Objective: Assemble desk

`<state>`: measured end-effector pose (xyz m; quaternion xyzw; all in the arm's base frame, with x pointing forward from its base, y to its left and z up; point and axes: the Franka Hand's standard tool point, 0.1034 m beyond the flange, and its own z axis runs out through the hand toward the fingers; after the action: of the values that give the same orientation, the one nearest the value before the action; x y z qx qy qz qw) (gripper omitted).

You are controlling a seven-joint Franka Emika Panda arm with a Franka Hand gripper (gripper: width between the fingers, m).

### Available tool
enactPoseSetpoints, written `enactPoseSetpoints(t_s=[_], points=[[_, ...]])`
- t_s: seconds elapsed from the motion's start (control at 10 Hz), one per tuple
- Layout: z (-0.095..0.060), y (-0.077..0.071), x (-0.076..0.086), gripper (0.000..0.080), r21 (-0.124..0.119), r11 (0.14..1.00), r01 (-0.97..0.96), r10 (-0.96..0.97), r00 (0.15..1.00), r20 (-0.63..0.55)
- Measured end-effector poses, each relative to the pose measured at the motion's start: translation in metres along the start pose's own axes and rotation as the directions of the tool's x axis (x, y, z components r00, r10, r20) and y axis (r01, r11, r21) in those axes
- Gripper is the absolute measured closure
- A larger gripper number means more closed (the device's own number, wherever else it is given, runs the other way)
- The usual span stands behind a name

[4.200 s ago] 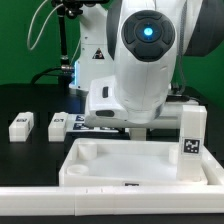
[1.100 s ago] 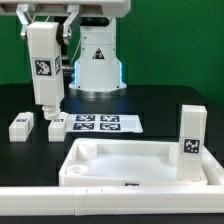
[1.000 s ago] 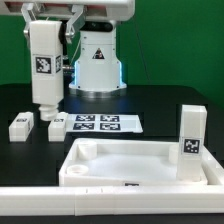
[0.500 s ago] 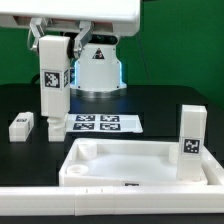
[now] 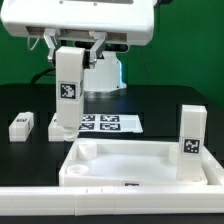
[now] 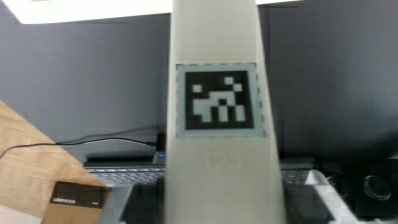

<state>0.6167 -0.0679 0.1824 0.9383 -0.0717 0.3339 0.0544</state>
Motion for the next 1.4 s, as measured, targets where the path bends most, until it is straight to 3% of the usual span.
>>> enactPoseSetpoints(t_s=[0.2,0.3,0.4,0.6,0.8,1.0,1.4], points=[[-0.001,0.005,0.0,0.0509,-0.007,1.0,0.028,-0.028,1.0,-0.009],[-0.003,0.029,-0.001,0.0509,-0.029,0.996,0.084,-0.085,0.996,-0.035],[0.0,0.039,-0.009,0.0509,-0.015,0.997,0.076,-0.076,0.997,-0.024],[0.004,0.04,-0.013,0.0509,0.026,0.995,0.1,-0.1,0.995,-0.019],[0.011,0.02,-0.019,0.0509,0.058,0.995,0.082,-0.082,0.997,-0.007],[0.018,-0.001,-0.018,0.0509,0.072,0.996,0.061,-0.061,0.998,-0.004],[0.029,-0.008,-0.03,0.0509,0.078,0.996,0.051,-0.053,0.998,0.02]])
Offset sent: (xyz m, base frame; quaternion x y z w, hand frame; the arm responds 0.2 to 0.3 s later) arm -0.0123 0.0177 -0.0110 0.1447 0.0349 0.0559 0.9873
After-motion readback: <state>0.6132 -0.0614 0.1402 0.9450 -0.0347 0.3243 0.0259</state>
